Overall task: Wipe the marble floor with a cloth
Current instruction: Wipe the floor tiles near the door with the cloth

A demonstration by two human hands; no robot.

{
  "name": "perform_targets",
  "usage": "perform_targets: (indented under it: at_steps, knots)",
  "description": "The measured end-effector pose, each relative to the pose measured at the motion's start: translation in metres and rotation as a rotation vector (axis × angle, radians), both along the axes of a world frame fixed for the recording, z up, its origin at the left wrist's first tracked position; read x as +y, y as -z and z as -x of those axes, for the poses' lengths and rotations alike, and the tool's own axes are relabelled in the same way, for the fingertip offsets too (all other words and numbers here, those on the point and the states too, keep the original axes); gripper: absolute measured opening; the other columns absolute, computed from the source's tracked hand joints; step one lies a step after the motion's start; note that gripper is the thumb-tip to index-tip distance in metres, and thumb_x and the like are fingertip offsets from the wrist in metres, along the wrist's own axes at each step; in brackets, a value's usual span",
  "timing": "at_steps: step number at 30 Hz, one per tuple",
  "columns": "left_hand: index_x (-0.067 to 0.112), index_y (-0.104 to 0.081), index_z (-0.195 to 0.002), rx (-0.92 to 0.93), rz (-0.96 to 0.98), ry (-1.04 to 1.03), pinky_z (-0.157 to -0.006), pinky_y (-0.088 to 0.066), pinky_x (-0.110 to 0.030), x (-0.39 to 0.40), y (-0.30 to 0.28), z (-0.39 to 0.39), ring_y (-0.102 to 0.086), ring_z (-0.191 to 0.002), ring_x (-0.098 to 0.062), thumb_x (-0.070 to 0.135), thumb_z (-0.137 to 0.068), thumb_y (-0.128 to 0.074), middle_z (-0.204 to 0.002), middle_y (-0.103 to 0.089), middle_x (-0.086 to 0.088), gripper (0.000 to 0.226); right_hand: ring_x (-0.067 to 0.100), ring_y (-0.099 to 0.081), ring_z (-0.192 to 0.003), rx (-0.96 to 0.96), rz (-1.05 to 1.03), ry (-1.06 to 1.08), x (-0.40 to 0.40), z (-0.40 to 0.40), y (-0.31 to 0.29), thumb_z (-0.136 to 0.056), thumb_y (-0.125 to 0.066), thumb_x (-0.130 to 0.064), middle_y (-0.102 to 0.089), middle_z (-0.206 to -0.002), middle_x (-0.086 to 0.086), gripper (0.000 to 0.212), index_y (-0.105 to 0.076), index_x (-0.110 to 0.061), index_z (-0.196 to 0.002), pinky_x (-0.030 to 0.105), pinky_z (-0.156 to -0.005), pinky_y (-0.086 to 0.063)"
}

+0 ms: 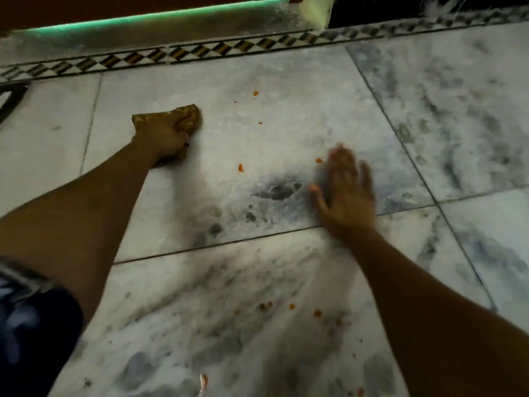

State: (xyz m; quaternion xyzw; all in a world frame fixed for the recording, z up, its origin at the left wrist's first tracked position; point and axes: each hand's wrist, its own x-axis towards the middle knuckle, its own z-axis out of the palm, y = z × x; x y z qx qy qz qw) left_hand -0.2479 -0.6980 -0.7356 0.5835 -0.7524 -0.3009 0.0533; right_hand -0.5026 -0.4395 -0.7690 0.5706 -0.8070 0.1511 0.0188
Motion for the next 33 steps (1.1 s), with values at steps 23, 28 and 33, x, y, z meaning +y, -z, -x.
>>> perform_targets:
  at_steps: [23,28,33]
  knots:
    - [0.046,-0.016,-0.145,-0.487,0.339,0.397,-0.110,-0.006,-0.052,0.019,-0.002,0.072,-0.014,-0.143,-0.029,0.072,-0.080,-0.012,-0.158,-0.012,0.001,0.070,0.020,-0.005,-0.145,-0.085,-0.202,0.184,0.015,0.032,0.004,-0.086,-0.015,-0.063,-0.007,-0.158,0.008,0.083,-0.008,-0.010,-0.150,0.036,-0.117,0.002]
    - [0.040,-0.003,-0.148,-0.432,0.210,0.276,-0.113,0.008,-0.053,-0.010,0.008,0.161,0.008,-0.145,-0.028,0.060,-0.094,-0.023,-0.159,0.007,-0.001,0.061,0.020,-0.005,-0.145,-0.080,-0.194,0.181,0.016,0.034,0.003,-0.086,-0.017,-0.062,-0.008,-0.158,0.009,0.083,-0.009,-0.009,-0.150,0.035,-0.116,0.003]
    - [0.045,0.001,-0.144,-0.402,0.330,0.622,-0.115,0.003,-0.044,0.045,0.005,0.137,0.001,-0.146,-0.022,0.069,-0.083,-0.012,-0.158,0.002,0.004,0.066,0.022,-0.010,-0.145,-0.093,-0.177,0.185,0.015,0.033,0.002,-0.087,-0.021,-0.060,-0.012,-0.157,0.010,0.082,-0.014,-0.008,-0.149,0.037,-0.116,0.000]
